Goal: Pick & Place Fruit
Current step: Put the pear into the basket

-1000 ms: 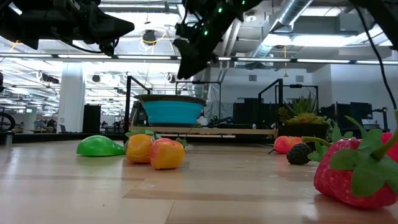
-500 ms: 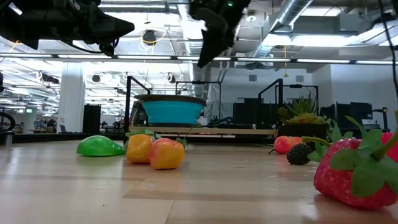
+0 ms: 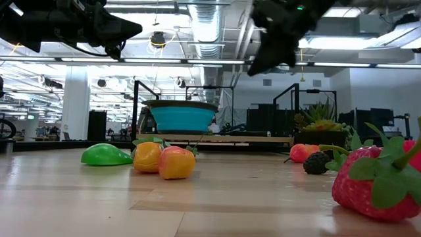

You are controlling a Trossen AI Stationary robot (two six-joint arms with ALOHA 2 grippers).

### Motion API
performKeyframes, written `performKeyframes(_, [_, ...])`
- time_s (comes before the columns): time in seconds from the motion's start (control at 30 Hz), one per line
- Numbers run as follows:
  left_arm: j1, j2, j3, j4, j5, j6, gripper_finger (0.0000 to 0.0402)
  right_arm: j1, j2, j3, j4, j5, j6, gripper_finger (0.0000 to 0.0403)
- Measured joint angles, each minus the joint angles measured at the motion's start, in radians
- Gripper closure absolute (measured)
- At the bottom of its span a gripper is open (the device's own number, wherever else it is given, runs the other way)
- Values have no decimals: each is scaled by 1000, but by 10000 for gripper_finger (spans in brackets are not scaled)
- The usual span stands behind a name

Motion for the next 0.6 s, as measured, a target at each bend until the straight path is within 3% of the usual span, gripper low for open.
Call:
performKeyframes(0.2, [0,0,0,0,0,0,399,73,-94,-96,-71,57,255,402])
performKeyframes(0.43, [0,0,0,0,0,0,399,181,-107,-105,-380,182,698,402])
performKeyframes(0.6, [0,0,0,0,0,0,399,219,-74,-105,-523,186,966,402])
